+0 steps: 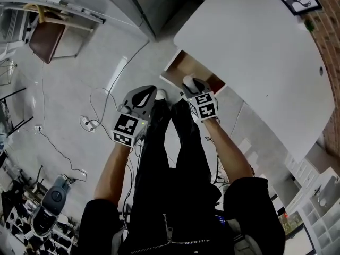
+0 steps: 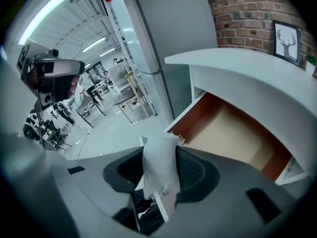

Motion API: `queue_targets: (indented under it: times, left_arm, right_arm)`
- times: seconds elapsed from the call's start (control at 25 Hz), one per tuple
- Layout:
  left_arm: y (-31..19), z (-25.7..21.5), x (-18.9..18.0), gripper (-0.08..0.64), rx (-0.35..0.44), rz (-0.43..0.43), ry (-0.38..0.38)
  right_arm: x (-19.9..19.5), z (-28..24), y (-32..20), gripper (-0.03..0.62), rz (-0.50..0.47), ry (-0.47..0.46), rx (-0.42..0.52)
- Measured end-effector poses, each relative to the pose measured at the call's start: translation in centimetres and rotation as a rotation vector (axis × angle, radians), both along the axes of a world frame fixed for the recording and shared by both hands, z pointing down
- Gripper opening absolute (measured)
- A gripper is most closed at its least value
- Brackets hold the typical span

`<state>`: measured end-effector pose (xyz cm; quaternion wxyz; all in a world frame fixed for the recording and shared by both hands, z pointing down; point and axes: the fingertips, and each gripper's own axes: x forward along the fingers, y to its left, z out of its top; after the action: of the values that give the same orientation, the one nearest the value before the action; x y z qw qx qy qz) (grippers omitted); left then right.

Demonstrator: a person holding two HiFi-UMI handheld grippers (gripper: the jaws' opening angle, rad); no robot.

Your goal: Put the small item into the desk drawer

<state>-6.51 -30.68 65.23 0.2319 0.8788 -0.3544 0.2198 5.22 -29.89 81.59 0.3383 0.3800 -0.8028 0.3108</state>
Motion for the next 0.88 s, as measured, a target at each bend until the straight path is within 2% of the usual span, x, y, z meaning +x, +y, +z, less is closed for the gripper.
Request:
queue_targets:
  times: [0.52,0.88]
  left_arm:
    - [0.2,2.6,-0.2,0.021,-0.028,0.018,-0.021]
    - [1.0,5.9,-1.0,0.022,-0.073,-0.013,-0.024]
  right_arm:
    - [1.3,8.9,-1.2,0.176,-0.057,0.095,-0.132]
    - [3.1,13.6,-0.8,0.176,-0.029,0.182,-0.243]
